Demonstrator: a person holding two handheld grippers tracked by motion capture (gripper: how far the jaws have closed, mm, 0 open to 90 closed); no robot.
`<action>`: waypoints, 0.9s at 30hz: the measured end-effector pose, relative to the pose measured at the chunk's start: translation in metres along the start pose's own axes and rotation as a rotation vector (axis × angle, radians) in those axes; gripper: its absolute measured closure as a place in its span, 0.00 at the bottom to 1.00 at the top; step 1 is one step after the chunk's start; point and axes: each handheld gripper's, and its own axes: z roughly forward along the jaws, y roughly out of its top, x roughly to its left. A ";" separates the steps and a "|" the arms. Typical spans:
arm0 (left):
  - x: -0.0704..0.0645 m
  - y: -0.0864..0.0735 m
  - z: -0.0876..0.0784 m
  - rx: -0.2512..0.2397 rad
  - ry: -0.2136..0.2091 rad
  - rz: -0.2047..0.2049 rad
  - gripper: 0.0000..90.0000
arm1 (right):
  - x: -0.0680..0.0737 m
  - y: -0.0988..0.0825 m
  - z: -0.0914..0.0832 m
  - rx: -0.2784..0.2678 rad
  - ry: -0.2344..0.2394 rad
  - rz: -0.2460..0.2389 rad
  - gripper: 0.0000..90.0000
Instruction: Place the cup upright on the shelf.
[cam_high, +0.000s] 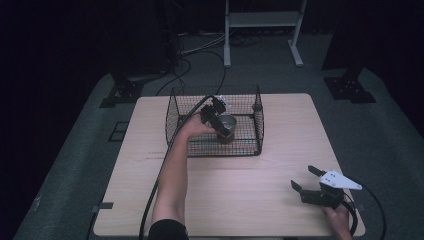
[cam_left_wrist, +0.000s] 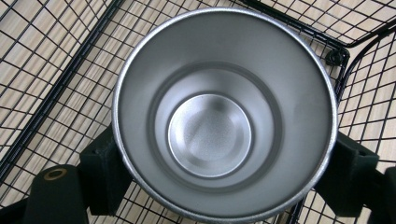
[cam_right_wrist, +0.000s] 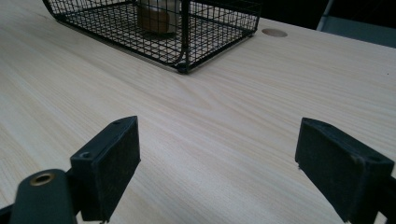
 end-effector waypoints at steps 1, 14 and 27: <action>0.000 0.000 0.000 -0.001 0.003 -0.003 0.19 | 0.000 0.000 0.000 0.000 0.000 0.001 0.15; -0.003 0.001 -0.013 -0.051 -0.001 -0.014 0.12 | 0.000 0.000 0.000 0.000 -0.003 0.000 0.15; -0.007 0.003 -0.024 -0.089 0.025 -0.014 0.09 | 0.000 0.000 0.000 0.005 -0.009 0.003 0.15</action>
